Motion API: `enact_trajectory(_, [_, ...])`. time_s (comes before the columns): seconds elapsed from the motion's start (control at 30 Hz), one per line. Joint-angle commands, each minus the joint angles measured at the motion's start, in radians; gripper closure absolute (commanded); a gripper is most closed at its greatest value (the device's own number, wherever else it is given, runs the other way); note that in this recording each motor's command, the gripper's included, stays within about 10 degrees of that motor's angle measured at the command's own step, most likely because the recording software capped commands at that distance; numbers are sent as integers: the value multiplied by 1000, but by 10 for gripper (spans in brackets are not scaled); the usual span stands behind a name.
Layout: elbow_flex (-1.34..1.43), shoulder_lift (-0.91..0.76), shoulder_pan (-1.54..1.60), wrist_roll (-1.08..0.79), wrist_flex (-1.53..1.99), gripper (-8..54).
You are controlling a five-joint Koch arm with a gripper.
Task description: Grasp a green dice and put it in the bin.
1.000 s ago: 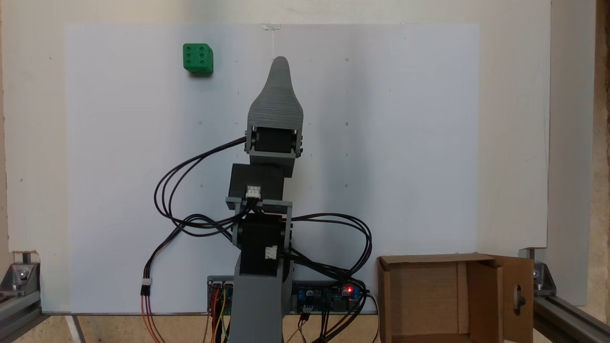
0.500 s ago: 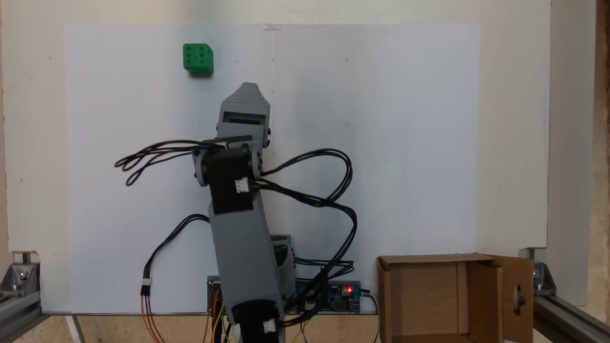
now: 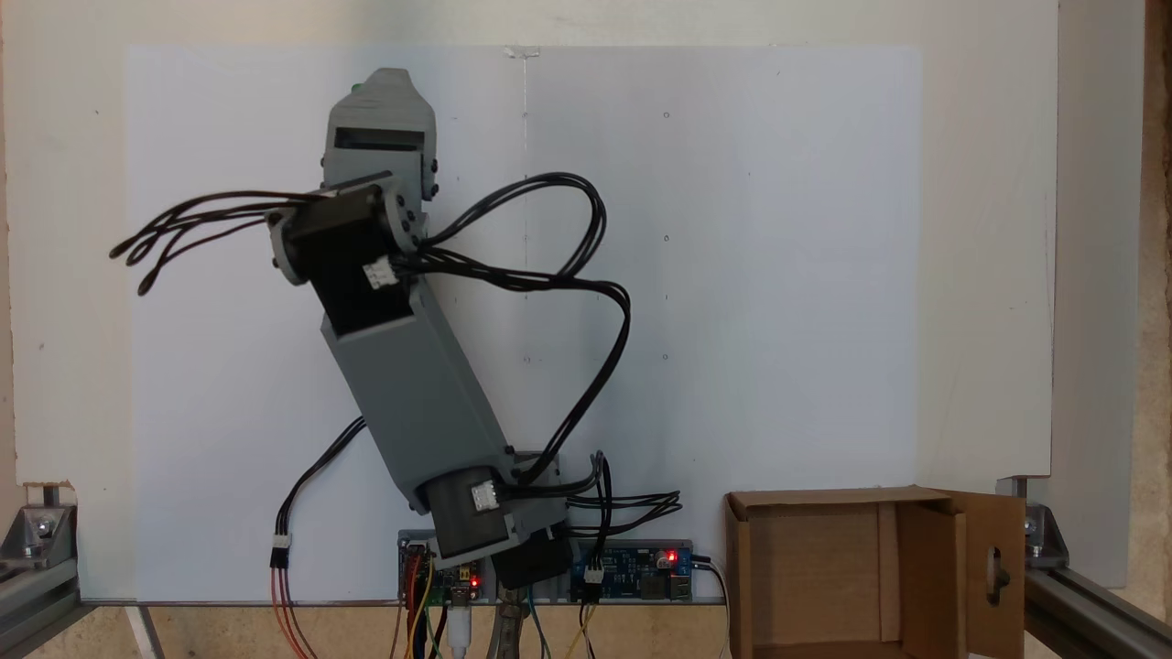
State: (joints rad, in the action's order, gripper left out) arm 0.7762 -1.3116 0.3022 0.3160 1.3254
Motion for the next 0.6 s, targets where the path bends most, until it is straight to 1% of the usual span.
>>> enact_trajectory(0.0, [-54,8,21,64,29,33])
enact_trajectory(0.13, [-87,60,46,75,35,32])
enact_trajectory(0.27, [-202,130,48,84,114,30])
enact_trajectory(0.43, [-272,166,48,106,166,30])
enact_trajectory(0.57, [-399,256,48,126,244,27])
